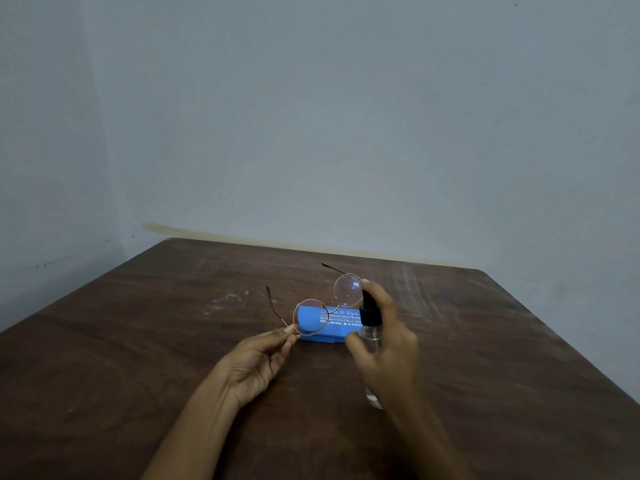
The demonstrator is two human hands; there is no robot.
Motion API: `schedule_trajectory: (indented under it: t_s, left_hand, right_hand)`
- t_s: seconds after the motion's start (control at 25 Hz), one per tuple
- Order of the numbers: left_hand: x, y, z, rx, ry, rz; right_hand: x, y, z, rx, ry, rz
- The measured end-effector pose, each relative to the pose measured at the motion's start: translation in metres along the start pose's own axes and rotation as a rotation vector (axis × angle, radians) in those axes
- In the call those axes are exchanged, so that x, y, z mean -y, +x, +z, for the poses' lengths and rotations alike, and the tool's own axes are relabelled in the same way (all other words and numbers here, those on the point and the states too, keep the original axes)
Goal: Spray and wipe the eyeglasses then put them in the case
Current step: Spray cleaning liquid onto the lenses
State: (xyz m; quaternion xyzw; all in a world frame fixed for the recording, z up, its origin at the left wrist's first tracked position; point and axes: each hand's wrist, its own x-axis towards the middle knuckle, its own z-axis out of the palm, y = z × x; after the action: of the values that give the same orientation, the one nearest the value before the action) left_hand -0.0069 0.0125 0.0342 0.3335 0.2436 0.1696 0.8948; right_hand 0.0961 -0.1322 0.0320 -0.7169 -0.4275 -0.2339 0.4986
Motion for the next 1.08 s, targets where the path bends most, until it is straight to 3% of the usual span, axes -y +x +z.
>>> schedule_trajectory:
  t_s: [0.84,1.08]
  left_hand:
    - [0.002,0.004,-0.001,0.01,0.077,0.057]
    - [0.008,0.005,-0.002,0.036,0.212,0.12]
  right_hand:
    - [-0.01,0.0,-0.006,0.042,0.087,0.164]
    - [-0.02,0.01,-0.016,-0.124,0.216,0.21]
